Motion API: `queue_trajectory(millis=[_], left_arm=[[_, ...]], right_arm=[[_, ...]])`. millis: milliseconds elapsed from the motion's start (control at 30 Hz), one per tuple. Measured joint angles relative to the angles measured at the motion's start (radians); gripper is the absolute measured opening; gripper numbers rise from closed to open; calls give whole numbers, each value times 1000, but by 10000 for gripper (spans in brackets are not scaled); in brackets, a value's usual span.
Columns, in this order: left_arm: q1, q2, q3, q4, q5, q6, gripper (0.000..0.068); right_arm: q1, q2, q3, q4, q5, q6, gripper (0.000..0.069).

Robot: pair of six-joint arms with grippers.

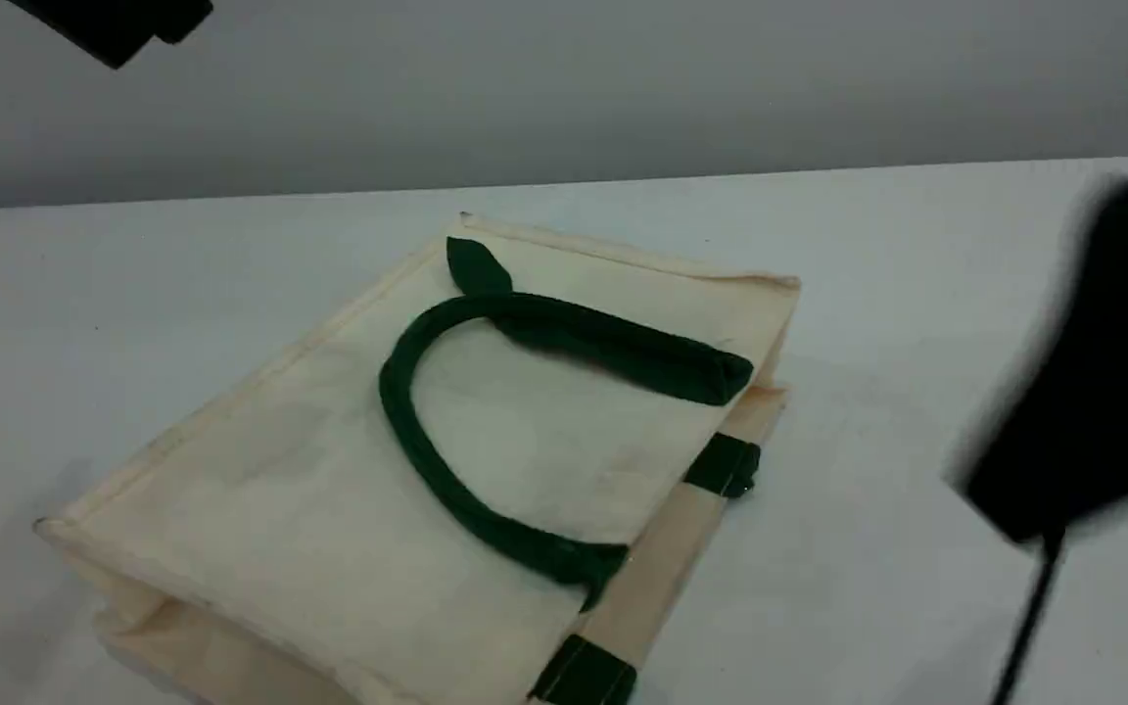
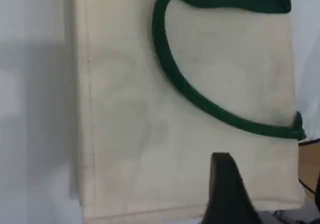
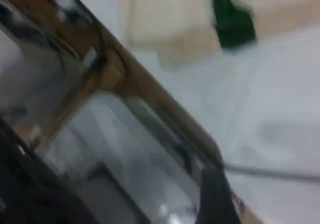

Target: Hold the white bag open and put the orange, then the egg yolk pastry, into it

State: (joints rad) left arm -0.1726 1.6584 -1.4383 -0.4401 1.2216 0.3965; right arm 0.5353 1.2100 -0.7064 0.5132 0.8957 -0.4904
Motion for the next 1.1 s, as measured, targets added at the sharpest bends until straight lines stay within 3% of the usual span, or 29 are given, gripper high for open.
queue_trajectory(millis=[200, 400, 767, 900, 1100], left_arm=[[-2, -42, 0, -4, 0, 0, 379], [-54, -111, 0, -6, 1, 0, 379], [-211, -268, 1, 58, 2, -74, 379], [-220, -334, 25, 100, 1, -133, 379], [-221, -467, 149, 98, 1, -151, 379]], right_arm=[[0, -83, 0, -266, 218, 183, 415], [0, -195, 0, -335, 330, 320, 415], [0, -487, 0, -343, 329, 439, 415], [0, -607, 0, -360, 331, 439, 415], [0, -762, 10, -405, 329, 438, 415]])
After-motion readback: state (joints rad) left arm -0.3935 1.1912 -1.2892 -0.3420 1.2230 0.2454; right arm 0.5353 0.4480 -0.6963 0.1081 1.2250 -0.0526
